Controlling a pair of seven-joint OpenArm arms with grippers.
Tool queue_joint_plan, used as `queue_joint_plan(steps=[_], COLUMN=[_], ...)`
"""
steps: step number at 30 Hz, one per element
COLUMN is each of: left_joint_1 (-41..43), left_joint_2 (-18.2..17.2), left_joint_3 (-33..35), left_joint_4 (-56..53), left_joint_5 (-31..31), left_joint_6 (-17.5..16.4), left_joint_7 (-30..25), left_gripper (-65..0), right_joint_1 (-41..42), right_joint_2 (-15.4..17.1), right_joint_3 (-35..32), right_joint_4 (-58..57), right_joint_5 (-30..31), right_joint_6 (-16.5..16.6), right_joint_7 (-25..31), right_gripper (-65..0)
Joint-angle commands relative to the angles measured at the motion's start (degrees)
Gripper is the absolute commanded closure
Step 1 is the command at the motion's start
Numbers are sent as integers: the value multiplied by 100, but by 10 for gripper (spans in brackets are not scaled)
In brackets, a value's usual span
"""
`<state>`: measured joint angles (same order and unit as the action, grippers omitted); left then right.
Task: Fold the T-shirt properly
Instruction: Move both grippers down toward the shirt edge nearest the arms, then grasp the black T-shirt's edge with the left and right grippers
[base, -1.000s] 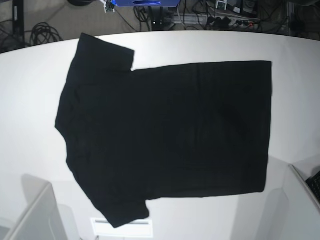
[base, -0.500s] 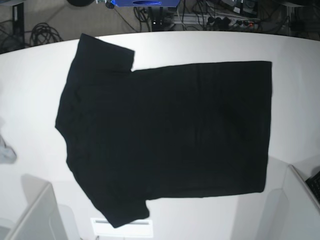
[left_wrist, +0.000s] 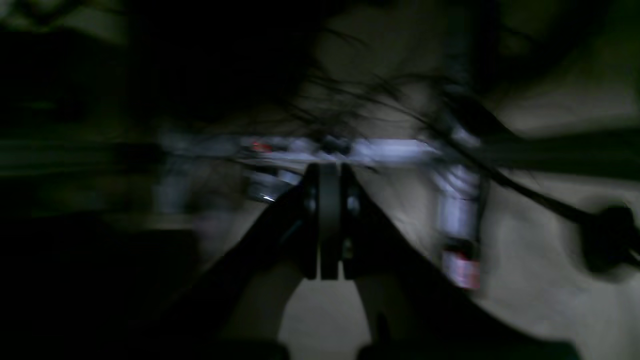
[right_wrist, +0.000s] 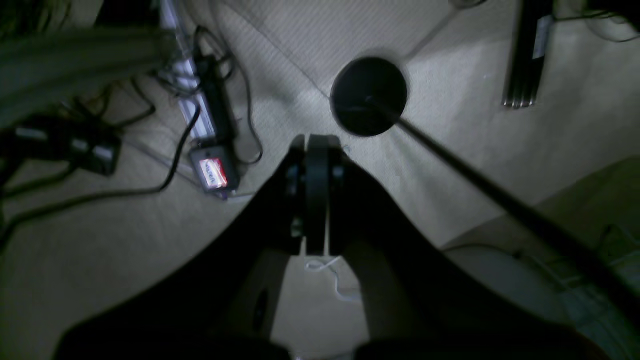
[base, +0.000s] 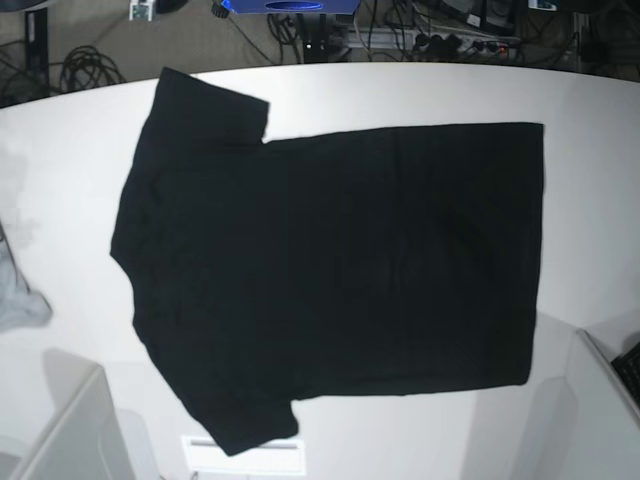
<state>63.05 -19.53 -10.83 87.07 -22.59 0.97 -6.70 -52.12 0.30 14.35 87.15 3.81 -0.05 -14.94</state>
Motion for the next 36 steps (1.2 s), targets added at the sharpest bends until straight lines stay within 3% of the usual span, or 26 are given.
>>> queue_joint_plan(steps=[1,7,16,22,26,28,30,33,36], left_joint_1=[188,636,759,522,293,179,65,-32,-155], left_joint_2=[-3,-3,-3,102,85,85,85,94,85], left_joint_3=[-126,-618,-838,-803,-829,-829,-820,-811,-820], left_joint_4=[256,1346,2471,2506,2506,2506,2498,2498,2489], left_joint_5=[22,13,-5,22,-5,-22,-31,-40,-576], left_joint_6=[-58,-58,-58,-58,-66,-66,-66,-66,-66], left_joint_7=[-134,-126,-152,-1304,-1295,-1102,-934,-855,-847], left_gripper=[0,0,0,0,0,0,0,0,-183], right_joint_1=[-120,-278,-102,636,882,917,1067,1287,1585], right_joint_2=[19,36,28,-113,-69,-16,-16,-16,-16], right_joint_3=[90,671,1005,978,1031,1172,1348,1761,2165], right_joint_4=[203,1320,2647,2788,2797,2788,2779,2761,2612], right_joint_5=[45,704,722,942,2181,2911,3526,3992,4115], right_joint_6=[-17,-17,-17,1,836,1074,1232,1496,1768], right_joint_7=[-49,-647,-823,-849,-867,-981,-1288,-1842,-2405], right_gripper=[0,0,0,0,0,0,-152,-311,-357])
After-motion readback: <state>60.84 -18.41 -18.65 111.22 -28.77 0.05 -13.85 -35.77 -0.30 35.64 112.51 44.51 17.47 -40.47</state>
